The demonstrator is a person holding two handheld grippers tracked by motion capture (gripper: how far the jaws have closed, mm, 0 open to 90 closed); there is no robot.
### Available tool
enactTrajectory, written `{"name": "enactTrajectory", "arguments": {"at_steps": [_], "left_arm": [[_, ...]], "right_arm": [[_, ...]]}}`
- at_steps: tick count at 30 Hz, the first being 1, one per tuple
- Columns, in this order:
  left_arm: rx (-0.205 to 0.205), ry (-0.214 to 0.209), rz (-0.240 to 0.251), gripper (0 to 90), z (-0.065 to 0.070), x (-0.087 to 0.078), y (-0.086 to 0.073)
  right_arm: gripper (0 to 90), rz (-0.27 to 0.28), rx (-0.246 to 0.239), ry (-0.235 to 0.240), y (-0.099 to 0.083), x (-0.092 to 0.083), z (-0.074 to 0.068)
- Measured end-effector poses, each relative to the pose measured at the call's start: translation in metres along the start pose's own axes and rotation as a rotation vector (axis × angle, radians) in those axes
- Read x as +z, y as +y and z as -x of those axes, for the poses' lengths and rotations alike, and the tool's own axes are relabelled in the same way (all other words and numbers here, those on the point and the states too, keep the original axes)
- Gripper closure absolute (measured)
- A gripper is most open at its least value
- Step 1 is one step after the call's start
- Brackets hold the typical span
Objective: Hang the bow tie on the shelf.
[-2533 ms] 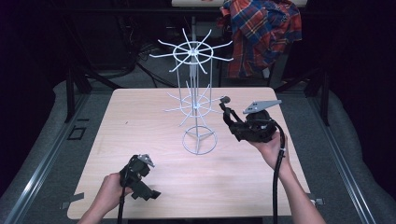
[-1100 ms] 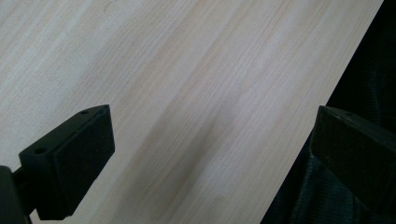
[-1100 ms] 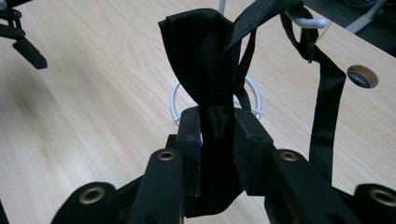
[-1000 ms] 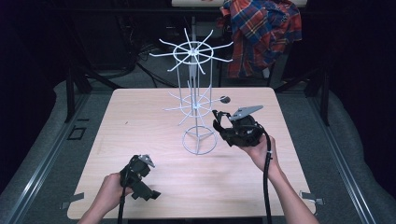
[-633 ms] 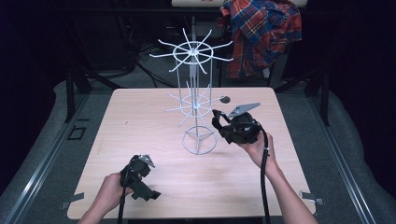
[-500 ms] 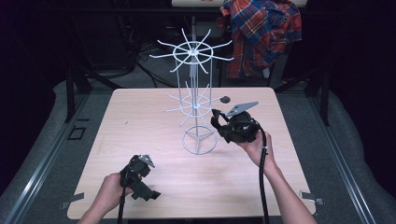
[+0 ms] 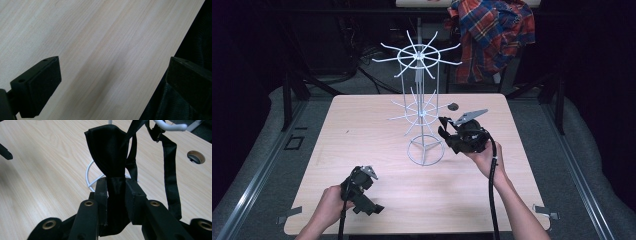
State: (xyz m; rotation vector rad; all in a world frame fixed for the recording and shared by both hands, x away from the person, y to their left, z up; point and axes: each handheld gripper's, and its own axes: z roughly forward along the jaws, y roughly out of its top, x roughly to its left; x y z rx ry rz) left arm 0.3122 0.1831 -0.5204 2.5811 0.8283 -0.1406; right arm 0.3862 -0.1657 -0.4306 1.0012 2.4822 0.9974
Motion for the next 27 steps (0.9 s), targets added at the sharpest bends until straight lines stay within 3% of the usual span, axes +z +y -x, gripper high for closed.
{"name": "enactTrajectory", "arguments": {"at_steps": [27], "left_arm": [[-0.001,0.000,-0.004,0.2,0.000,0.000,0.000]], "right_arm": [[71.4,-0.017,0.028,0.023,-0.003,0.012,0.001]]}}
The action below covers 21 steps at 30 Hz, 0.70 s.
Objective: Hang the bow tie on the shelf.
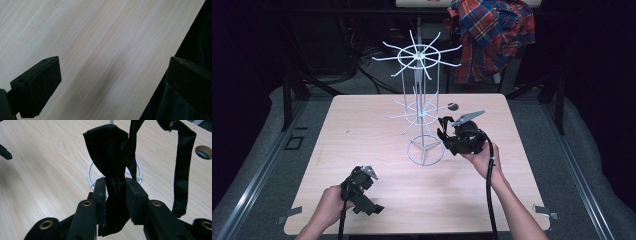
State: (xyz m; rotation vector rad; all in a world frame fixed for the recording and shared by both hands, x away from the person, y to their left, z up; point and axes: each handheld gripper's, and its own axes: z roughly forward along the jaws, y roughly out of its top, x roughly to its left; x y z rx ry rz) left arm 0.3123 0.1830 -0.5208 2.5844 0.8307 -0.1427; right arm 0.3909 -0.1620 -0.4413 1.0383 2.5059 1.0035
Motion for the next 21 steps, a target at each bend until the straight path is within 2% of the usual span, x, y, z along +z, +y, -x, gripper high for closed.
{"name": "enactTrajectory", "arguments": {"at_steps": [5,15,21], "left_arm": [[0.000,-0.002,-0.002,0.2,-0.0001,0.0001,0.0001],[0.001,-0.001,-0.002,0.2,-0.0001,0.0001,-0.0002],[0.002,-0.003,-0.004,0.2,-0.0001,0.0001,-0.0002]], "right_arm": [[67.2,-0.011,0.008,0.006,-0.0010,0.0011,0.0012],[64.9,-0.007,0.010,0.019,-0.0017,0.0022,0.0005],[55.0,-0.005,0.001,0.018,-0.0013,-0.0025,-0.0012]]}}
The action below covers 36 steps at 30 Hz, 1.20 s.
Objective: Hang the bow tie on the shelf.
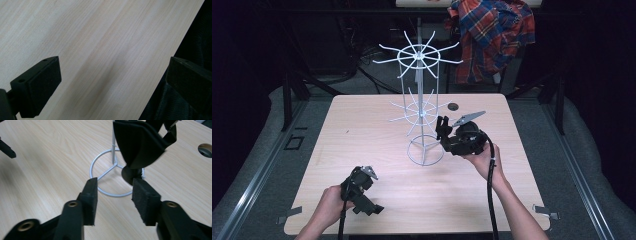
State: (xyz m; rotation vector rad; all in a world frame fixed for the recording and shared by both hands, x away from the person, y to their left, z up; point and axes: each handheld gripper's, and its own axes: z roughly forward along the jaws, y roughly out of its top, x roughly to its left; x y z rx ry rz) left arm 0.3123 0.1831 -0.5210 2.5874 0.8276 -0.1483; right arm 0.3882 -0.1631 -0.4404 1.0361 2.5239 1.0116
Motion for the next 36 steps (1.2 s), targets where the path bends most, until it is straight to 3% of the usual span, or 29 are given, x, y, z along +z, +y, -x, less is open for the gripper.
{"name": "enactTrajectory", "arguments": {"at_steps": [6,16,27,33,36], "left_arm": [[0.001,-0.001,-0.003,0.2,0.000,0.000,0.000],[-0.003,-0.001,0.000,0.2,-0.001,0.000,0.000],[-0.001,0.001,-0.002,0.2,0.000,-0.001,0.000],[0.000,0.001,-0.004,0.2,0.000,-0.001,0.000],[0.002,0.003,-0.003,0.2,0.000,-0.001,0.000]], "right_arm": [[38.3,0.005,0.013,0.018,0.001,-0.010,-0.003],[22.6,-0.012,0.002,0.037,-0.007,-0.026,-0.004],[15.1,-0.031,0.004,0.000,-0.033,-0.045,-0.004],[14.7,-0.052,0.007,0.015,-0.052,-0.048,-0.006],[14.0,-0.098,0.000,0.012,-0.065,-0.046,-0.008]]}}
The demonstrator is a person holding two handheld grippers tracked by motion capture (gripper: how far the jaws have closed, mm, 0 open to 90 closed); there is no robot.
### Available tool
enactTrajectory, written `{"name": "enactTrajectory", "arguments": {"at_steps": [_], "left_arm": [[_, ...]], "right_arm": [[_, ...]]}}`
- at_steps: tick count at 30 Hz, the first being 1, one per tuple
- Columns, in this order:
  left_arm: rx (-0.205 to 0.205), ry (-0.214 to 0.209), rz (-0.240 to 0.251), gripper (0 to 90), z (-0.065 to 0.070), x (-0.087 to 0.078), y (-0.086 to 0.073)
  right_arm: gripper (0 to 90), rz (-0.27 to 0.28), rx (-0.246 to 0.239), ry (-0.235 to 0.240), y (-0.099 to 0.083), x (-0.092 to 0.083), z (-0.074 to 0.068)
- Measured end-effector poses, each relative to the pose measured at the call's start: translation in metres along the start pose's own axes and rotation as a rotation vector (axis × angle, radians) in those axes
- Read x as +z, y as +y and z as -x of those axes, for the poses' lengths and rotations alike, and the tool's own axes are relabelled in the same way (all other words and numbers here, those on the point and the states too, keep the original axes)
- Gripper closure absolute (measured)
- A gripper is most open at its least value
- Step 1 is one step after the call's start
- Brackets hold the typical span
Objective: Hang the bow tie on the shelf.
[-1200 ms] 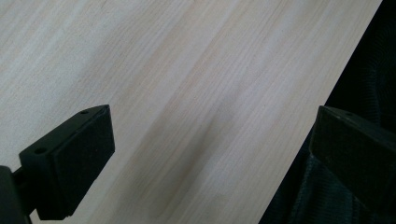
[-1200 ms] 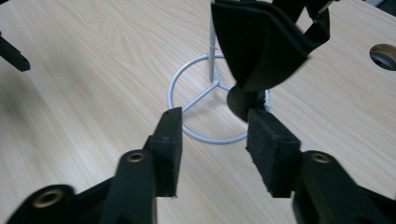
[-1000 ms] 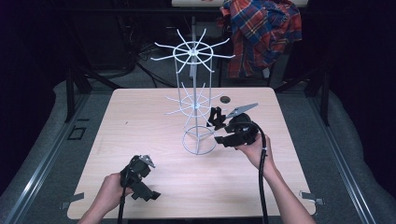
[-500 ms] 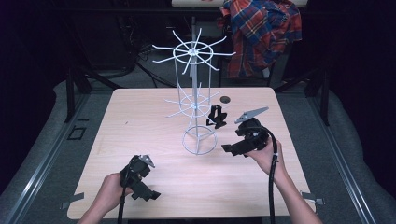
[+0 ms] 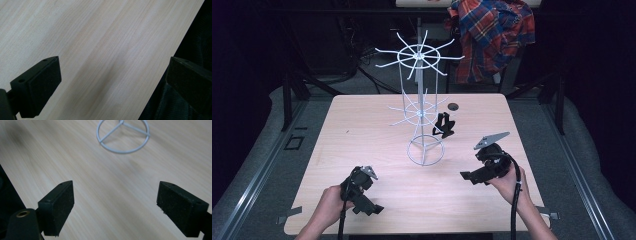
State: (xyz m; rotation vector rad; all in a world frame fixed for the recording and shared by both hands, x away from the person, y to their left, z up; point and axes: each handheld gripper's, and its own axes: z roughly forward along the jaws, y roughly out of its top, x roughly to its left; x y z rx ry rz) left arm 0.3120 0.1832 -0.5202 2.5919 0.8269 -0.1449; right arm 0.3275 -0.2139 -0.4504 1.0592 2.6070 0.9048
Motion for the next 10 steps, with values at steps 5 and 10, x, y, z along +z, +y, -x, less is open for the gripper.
{"name": "enactTrajectory", "arguments": {"at_steps": [5,10], "left_arm": [[-0.002,-0.002,0.002,0.2,0.000,0.001,0.000],[0.001,-0.009,0.003,0.2,-0.001,0.002,0.002]], "right_arm": [[13.5,-0.070,-0.009,-0.026,-0.017,0.008,-0.003],[14.7,-0.166,-0.061,-0.100,-0.029,0.014,-0.007]]}}
